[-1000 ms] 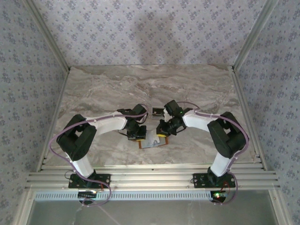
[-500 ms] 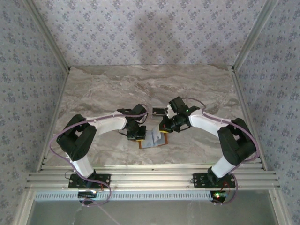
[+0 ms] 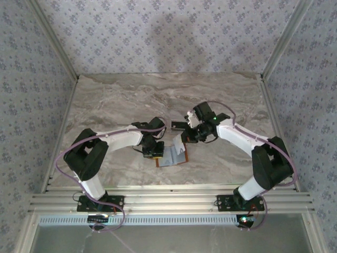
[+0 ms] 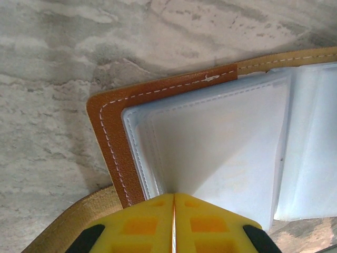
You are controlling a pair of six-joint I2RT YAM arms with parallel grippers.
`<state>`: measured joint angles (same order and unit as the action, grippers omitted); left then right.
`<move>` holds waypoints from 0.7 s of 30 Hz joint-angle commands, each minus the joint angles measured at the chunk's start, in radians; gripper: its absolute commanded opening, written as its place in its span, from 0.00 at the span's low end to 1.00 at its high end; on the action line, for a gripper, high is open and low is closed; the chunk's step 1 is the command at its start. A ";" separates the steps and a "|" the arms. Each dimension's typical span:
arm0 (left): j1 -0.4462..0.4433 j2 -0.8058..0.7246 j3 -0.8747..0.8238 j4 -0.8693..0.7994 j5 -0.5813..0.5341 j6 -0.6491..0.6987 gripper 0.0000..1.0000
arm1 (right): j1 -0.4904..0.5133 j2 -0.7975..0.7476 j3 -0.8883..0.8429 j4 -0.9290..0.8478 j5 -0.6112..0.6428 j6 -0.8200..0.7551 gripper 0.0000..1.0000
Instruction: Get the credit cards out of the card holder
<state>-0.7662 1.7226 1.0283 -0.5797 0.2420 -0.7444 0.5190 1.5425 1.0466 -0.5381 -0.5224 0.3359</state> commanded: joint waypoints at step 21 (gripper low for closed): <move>-0.005 -0.011 0.070 -0.087 -0.018 0.048 0.11 | -0.054 0.200 0.485 -0.489 0.290 -1.163 0.00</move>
<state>-0.7662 1.7226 1.0672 -0.6296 0.2352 -0.7155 0.4706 1.7054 1.4647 -0.9634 -0.2737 -0.6876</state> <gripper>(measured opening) 0.110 0.048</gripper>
